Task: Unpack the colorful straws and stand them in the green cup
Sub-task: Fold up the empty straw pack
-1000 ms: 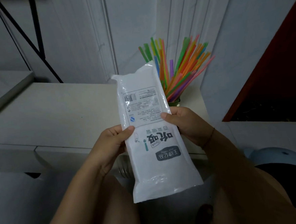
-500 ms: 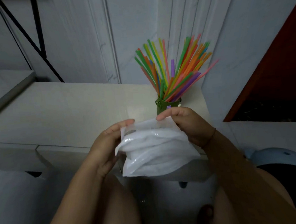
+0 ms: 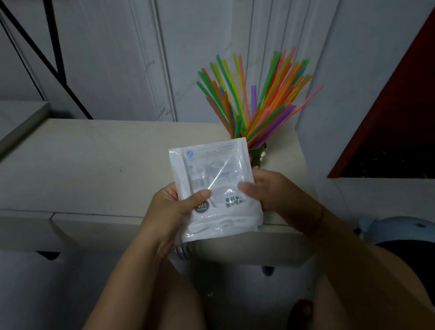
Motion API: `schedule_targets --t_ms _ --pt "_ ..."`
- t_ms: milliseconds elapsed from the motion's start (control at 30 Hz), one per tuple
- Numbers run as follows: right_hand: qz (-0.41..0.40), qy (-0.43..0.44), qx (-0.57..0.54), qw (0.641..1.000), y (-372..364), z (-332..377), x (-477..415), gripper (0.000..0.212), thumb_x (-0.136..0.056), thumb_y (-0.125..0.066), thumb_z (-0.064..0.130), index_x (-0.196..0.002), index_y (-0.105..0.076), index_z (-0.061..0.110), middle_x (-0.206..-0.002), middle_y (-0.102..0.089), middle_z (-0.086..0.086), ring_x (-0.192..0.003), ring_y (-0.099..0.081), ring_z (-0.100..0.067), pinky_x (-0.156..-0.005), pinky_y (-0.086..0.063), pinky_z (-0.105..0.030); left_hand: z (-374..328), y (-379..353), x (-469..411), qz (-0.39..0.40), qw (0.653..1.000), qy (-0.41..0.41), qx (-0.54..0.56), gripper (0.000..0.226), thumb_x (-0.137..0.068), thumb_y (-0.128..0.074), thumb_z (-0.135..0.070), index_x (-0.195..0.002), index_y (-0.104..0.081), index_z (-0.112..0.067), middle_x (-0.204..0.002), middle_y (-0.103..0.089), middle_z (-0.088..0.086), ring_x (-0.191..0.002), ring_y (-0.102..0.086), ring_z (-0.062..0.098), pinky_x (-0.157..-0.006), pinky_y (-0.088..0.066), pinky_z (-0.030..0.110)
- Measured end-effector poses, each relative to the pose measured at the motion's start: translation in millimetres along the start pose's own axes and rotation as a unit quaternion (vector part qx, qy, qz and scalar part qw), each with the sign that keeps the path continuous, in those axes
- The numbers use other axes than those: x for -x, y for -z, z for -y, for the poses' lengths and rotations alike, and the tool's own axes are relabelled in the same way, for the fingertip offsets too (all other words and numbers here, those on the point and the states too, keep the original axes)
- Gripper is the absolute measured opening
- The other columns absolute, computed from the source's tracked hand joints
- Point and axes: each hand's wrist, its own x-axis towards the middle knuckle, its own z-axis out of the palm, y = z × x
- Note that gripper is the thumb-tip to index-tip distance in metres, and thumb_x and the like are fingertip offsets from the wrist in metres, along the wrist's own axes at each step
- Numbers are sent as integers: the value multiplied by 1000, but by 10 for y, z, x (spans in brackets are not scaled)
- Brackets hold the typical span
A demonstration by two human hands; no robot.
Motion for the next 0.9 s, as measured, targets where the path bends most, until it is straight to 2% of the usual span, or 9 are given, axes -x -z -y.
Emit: schedule_targets --t_ms 67,200,367,467,533,600,767,833,900 --pt "-24 20 13 999 16 -81 67 14 -87 -60 12 -95 -64 23 -79 -73 13 -76 -71 -4 -59 -53 -15 8 -24 0 22 1000 5 7 34 -68 -72 -12 -101 -70 -2 -94 -74 19 -79 -70 30 -67 -60 35" --pt "-124 32 -22 992 128 -129 158 13 -84 -65 12 -95 -68 17 -83 -74 5 -77 -73 -12 -61 -56 -21 44 -78 45 107 993 45 -16 38 -65 -73 -19 -100 -71 -5 -95 -75 13 -84 -72 25 -72 -59 29" --pt "-126 12 -19 992 266 -139 298 12 -88 -59 23 -96 -67 23 -89 -75 2 -83 -72 -17 -68 -59 -31 127 -212 38 59 997 28 -43 24 -69 -74 -2 -93 -73 -1 -94 -74 19 -82 -69 29 -76 -58 34" --pt "-151 24 -7 988 424 -113 440 16 -87 -59 20 -101 -68 16 -92 -75 -3 -85 -72 -19 -69 -60 -32 115 -392 41 82 994 26 -65 25 -73 -73 -3 -97 -72 0 -96 -74 20 -85 -69 30 -78 -58 35" --pt "-179 31 -3 983 570 -100 556 21 -87 -60 17 -106 -67 10 -99 -73 -7 -89 -71 -22 -73 -60 -35 81 -562 48 126 990 27 -63 34 -70 -74 -15 -101 -72 -4 -95 -75 16 -83 -71 26 -73 -59 32" --pt "-209 34 -12 977 721 -102 680 19 -86 -60 16 -103 -67 13 -97 -74 -5 -89 -71 -23 -73 -60 -34 43 -770 38 151 987 20 -59 32 -75 -71 -21 -103 -72 -5 -93 -75 13 -79 -72 21 -69 -58 28" --pt "-289 37 -46 956 1070 -176 1147 20 -79 -62 29 -96 -68 20 -91 -75 -2 -85 -71 -19 -70 -60 -31 68 -1412 -69 184 978 14 -94 9 -84 -66 -8 -90 -72 -4 -76 -75 8 -63 -69 16 -61 -58 24" --pt "-338 35 -59 938 1223 -267 1393 15 -85 -60 19 -98 -67 13 -93 -73 -5 -83 -71 -19 -70 -60 -30 129 -1720 -91 237 963 27 -127 13 -84 -67 -8 -92 -72 -1 -82 -75 12 -68 -70 19 -67 -58 27" --pt "-384 22 -73 920 1384 -394 1653 15 -88 -59 14 -100 -66 9 -93 -73 -8 -80 -71 -18 -67 -60 -28 194 -2033 -66 287 940 47 -179 23 -84 -68 -13 -100 -70 3 -96 -74 18 -83 -69 26 -81 -57 37"
